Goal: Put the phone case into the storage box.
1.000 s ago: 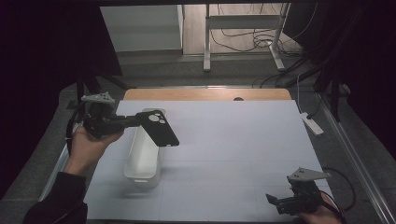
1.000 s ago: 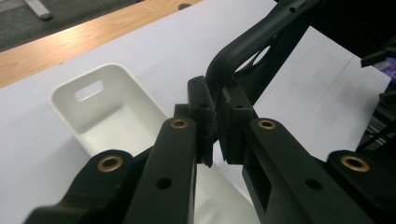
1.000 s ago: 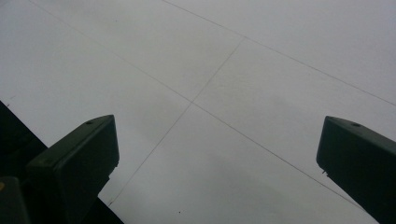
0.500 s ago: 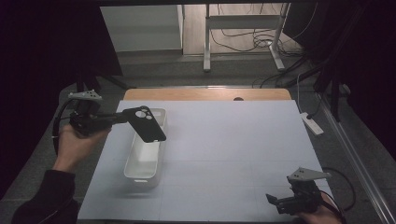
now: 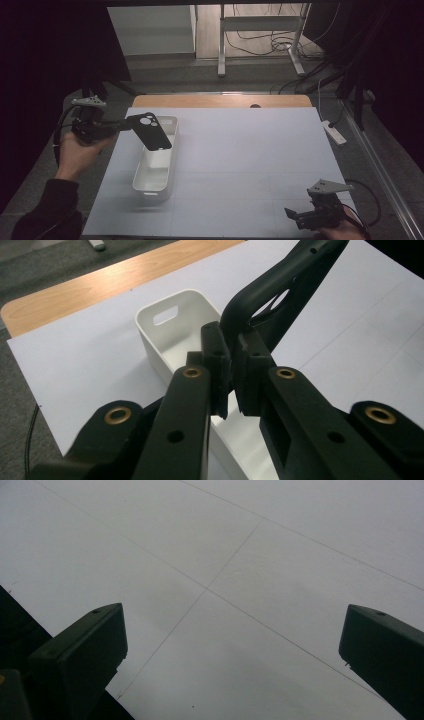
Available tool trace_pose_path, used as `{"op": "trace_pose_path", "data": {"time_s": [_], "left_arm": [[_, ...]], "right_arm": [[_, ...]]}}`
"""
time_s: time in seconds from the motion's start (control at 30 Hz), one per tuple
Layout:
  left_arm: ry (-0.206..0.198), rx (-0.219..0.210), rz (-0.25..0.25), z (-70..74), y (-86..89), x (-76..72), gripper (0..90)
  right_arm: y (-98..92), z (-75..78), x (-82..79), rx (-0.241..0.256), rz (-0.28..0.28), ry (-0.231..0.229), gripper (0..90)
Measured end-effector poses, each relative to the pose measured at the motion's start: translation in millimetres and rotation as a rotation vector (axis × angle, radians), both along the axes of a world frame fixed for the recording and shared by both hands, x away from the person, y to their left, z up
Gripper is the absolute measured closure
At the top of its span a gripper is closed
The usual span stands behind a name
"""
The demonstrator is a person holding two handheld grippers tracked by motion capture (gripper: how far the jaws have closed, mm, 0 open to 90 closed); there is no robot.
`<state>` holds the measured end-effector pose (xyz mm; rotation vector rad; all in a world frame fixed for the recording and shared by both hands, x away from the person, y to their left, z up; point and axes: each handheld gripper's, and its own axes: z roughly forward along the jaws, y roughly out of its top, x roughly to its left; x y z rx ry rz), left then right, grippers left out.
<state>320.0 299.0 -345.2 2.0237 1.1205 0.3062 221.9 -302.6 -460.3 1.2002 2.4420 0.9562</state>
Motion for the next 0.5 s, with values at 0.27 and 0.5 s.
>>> {"op": "trace_pose_path", "data": {"time_s": [0.27, 0.5], "left_arm": [[0.006, 0.012, 0.008, -6.0, 1.2, 7.8, 84.6], [0.012, 0.022, 0.015, -13.9, 0.6, 15.2, 84.5]], "right_arm": [[0.0, -0.1, 0.1, 0.001, 0.002, 0.002, 0.0], [-0.5, 0.0, 0.2, 0.004, 0.000, 0.002, 0.0]]}}
